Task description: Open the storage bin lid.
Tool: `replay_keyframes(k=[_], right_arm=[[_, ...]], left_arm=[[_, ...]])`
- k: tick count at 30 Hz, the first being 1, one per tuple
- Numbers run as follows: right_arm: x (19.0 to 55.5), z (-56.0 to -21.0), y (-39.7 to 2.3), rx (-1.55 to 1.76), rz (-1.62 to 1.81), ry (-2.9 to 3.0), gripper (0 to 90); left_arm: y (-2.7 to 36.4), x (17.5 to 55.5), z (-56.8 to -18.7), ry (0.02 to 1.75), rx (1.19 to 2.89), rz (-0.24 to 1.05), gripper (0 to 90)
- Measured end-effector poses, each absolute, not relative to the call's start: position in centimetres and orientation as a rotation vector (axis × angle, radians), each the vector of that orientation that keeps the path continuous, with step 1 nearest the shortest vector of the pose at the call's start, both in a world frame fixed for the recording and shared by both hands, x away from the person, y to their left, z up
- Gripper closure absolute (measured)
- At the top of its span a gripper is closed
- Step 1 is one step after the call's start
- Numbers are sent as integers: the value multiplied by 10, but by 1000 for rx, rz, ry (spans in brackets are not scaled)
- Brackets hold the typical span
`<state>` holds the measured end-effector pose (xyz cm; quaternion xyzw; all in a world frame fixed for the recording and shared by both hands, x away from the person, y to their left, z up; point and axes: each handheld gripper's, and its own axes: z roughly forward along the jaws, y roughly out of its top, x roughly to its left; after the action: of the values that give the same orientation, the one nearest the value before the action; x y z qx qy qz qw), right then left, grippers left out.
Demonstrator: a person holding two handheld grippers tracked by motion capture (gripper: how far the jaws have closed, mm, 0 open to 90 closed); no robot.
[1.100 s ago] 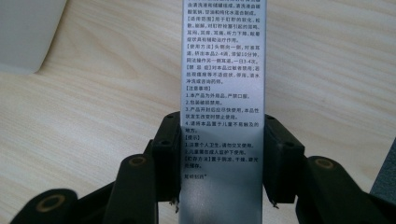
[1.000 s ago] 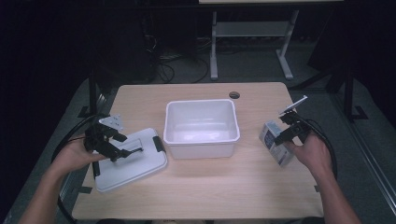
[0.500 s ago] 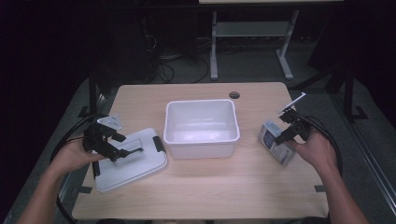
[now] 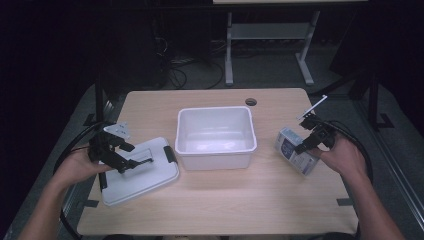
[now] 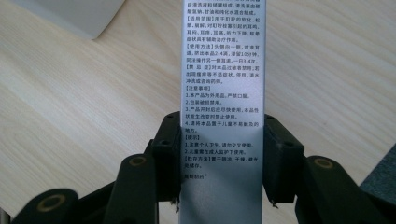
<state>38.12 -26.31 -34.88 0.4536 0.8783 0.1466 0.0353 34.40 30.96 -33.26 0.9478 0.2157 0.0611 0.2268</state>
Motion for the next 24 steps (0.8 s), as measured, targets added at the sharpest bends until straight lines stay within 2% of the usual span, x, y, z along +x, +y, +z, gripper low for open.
replay_keyframes(k=[24], right_arm=[[380, -322, -250, 1109, 362, 2810, 557]], left_arm=[[308, 343, -331, 592, 2606, 176, 350]])
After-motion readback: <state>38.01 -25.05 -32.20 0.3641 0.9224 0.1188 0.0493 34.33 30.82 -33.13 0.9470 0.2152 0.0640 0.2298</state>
